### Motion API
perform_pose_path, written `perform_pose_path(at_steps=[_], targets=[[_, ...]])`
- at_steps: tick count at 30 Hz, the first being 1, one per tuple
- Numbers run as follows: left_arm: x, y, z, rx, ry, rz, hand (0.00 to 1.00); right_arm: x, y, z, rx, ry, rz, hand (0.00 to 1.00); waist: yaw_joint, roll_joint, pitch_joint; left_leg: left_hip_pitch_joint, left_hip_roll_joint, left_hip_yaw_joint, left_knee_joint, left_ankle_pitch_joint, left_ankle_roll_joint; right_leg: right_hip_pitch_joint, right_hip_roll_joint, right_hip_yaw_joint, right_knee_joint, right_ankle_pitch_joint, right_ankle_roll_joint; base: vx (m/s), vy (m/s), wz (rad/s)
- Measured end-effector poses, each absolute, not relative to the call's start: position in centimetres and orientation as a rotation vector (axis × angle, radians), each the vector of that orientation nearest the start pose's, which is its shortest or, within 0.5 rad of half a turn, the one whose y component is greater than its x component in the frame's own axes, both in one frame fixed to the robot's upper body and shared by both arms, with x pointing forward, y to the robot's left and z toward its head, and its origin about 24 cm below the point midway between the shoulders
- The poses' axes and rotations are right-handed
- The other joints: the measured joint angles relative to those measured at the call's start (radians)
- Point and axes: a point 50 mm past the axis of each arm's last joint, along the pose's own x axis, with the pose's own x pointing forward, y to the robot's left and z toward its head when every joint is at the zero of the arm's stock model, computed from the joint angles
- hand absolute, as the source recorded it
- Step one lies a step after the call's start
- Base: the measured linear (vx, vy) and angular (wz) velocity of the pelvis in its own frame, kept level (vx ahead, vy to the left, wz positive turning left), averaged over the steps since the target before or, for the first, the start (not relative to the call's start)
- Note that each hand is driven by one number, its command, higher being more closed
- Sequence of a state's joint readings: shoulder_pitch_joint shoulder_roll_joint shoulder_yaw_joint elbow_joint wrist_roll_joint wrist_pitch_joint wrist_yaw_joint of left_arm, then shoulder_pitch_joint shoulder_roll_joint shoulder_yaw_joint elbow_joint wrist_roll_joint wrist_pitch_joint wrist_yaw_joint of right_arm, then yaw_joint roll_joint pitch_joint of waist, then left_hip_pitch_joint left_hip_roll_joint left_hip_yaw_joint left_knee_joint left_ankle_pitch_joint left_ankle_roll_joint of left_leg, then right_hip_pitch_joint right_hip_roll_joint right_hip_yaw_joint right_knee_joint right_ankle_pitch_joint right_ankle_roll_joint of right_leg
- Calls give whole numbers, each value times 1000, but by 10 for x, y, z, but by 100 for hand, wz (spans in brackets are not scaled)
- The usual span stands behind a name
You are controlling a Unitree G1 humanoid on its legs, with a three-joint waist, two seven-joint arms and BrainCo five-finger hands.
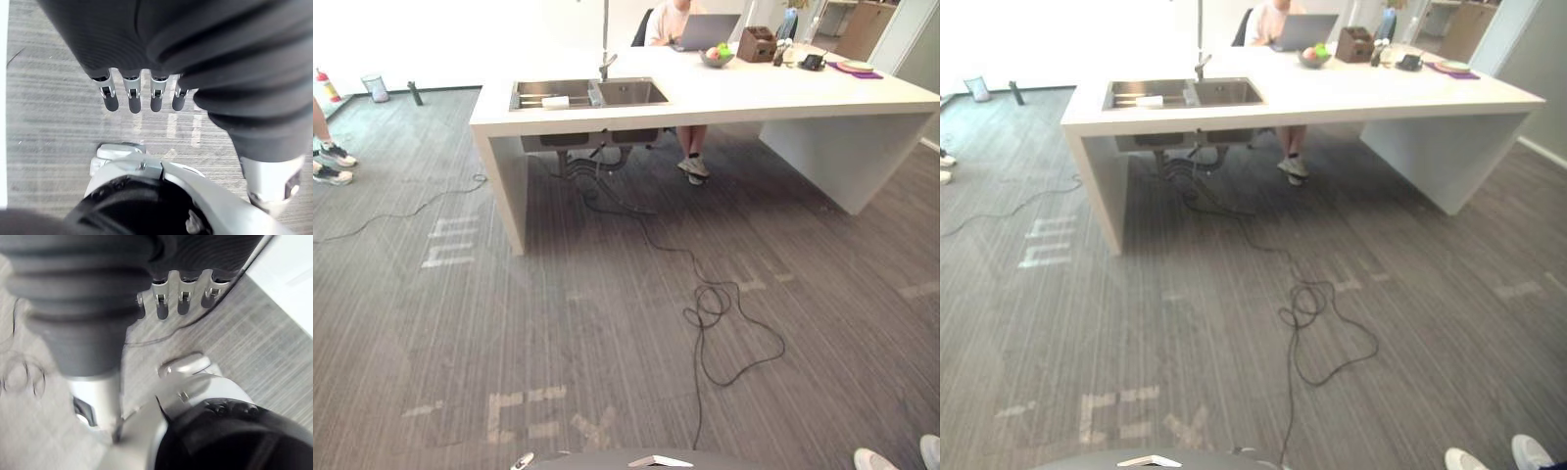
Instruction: Walk over to the sink, pick up the cup, carry it to the dishwasher, place the cup inside the dishwasher, then close the dishwasher door
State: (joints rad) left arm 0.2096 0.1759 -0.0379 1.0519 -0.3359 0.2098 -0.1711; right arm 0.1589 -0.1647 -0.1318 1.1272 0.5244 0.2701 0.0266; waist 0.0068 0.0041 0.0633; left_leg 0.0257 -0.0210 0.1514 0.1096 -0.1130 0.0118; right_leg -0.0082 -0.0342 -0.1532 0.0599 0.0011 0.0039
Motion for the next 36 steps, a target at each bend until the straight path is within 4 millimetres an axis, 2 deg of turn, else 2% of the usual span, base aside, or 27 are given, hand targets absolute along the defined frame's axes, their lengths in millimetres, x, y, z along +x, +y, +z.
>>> perform_pose_path(at_steps=[4, 5, 11, 12, 14, 23, 28, 33, 36], targets=[[22, 198, -171, -398, 1402, 141, 0, 27, -218, -172, 492, 1377, -508, 0, 1, 3, 25, 56, 4, 38, -99, 58, -8, 72, 6, -25, -128, 59, 9, 29, 4, 1], [21, 197, -171, -406, 1403, 136, 0, 28, -218, -172, 490, 1370, -508, 0, 1, -2, 29, 66, 4, 39, -104, 59, -8, 83, 8, -26, -138, 65, 14, 86, -2, -3], [22, 194, -171, -511, 1380, 140, 0, 40, -220, -170, 437, 1311, -471, 0, 3, 5, 35, 118, 9, 44, -133, 67, -3, 112, 17, -33, -148, 60, 22, 87, 13, -2], [22, 194, -171, -511, 1384, 148, 0, 41, -220, -170, 425, 1311, -462, 0, 3, -4, 40, 122, 9, 43, -136, 66, -4, 113, 18, -42, -148, 60, 22, 43, 13, 4], [23, 195, -171, -497, 1389, 160, 0, 43, -220, -170, 424, 1307, -460, 0, 7, 1, 40, 133, 9, 44, -148, 67, -4, 117, 18, -55, -148, 60, 23, 0, 0, 0], [24, 200, -172, -407, 1418, 175, 0, 42, -218, -171, 440, 1332, -458, 0, 11, -11, 49, 148, 8, 47, -167, 72, -8, 129, 17, -77, -149, 50, 33, -49, -4, -1], [17, 202, -173, -454, 1461, 264, 0, 29, -211, -173, 688, 1367, -590, 0, 9, -16, 52, 149, 10, 61, -176, 72, -8, 126, 19, -68, -148, 46, 30, -33, 1, -6], [14, 203, -173, -506, 1463, 326, 0, 25, -207, -173, 763, 1346, -624, 0, 8, -22, 56, 154, 12, 87, -183, 71, -8, 115, 23, -48, -148, 52, 22, 42, 17, -14], [12, 204, -174, -529, 1463, 354, 0, 26, -206, -174, 750, 1348, -602, 0, 7, -30, 65, 169, 12, 97, -182, 70, -6, 118, 25, -38, -148, 53, 21, 42, 15, -12]])
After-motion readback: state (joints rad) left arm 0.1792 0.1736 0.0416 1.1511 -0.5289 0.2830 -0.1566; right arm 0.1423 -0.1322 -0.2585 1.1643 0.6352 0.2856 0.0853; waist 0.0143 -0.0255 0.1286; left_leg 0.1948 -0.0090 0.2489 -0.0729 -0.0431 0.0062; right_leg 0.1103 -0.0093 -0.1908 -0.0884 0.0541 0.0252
